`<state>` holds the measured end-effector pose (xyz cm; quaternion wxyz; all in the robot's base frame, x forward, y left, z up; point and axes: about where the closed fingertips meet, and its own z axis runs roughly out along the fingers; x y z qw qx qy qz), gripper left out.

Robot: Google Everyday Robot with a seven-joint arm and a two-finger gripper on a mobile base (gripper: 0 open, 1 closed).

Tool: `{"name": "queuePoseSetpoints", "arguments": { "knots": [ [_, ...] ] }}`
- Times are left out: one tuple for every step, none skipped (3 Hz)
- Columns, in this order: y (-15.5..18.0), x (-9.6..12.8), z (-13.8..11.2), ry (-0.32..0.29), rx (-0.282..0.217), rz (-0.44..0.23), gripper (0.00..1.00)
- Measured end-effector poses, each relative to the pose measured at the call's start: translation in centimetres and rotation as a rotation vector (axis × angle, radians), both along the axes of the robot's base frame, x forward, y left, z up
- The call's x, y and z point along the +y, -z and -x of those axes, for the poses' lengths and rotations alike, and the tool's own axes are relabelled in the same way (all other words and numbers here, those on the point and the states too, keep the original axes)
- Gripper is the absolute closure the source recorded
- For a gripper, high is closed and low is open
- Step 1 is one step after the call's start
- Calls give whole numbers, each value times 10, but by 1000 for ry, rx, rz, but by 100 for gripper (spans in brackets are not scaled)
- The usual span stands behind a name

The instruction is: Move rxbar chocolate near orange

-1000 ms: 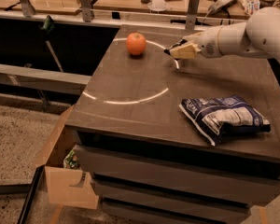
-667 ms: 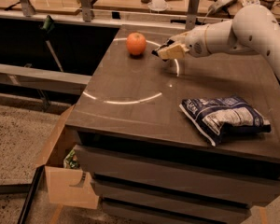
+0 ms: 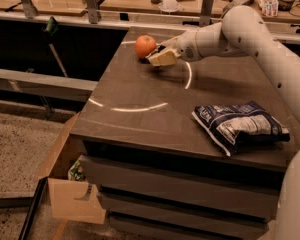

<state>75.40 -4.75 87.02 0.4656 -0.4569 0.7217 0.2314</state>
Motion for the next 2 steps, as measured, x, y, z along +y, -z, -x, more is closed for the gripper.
{"name": "queuePoseSetpoints", "arguments": {
  "knots": [
    [8, 7, -17, 15, 4, 6, 59],
    [13, 1, -30, 46, 10, 12, 36]
  ]
}}
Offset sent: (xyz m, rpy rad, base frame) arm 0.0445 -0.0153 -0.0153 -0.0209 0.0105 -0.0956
